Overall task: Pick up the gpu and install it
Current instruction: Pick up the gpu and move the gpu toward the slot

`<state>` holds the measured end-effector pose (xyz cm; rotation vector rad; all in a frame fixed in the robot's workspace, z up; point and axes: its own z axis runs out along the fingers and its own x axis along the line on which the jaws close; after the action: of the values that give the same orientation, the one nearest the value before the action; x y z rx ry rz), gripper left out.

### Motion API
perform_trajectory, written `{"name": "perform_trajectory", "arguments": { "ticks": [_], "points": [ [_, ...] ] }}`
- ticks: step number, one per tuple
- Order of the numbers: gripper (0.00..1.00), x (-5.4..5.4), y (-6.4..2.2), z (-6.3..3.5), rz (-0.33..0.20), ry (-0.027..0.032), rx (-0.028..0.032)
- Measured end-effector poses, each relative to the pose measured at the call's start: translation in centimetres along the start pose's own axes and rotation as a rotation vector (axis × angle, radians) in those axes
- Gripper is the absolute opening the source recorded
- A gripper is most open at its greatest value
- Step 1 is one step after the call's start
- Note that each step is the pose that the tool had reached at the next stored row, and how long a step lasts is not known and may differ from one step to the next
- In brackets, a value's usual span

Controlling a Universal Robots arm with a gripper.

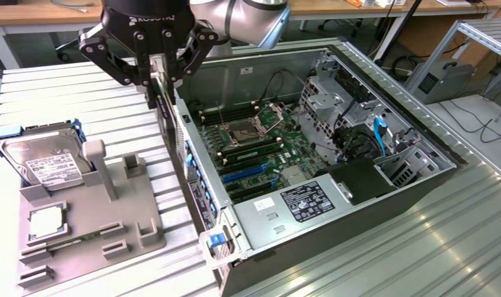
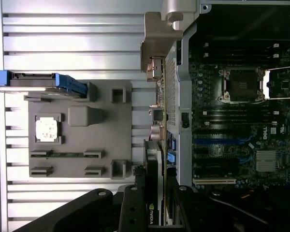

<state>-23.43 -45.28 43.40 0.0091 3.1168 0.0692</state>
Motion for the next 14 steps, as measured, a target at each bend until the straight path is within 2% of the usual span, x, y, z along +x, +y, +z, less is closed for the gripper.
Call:
{"name": "perform_trajectory", "arguments": {
  "ticks": [14],
  "points": [
    [0.27, -2.7, 0.46, 0.08, 0.000, 0.0000, 0.0000]
  ]
}}
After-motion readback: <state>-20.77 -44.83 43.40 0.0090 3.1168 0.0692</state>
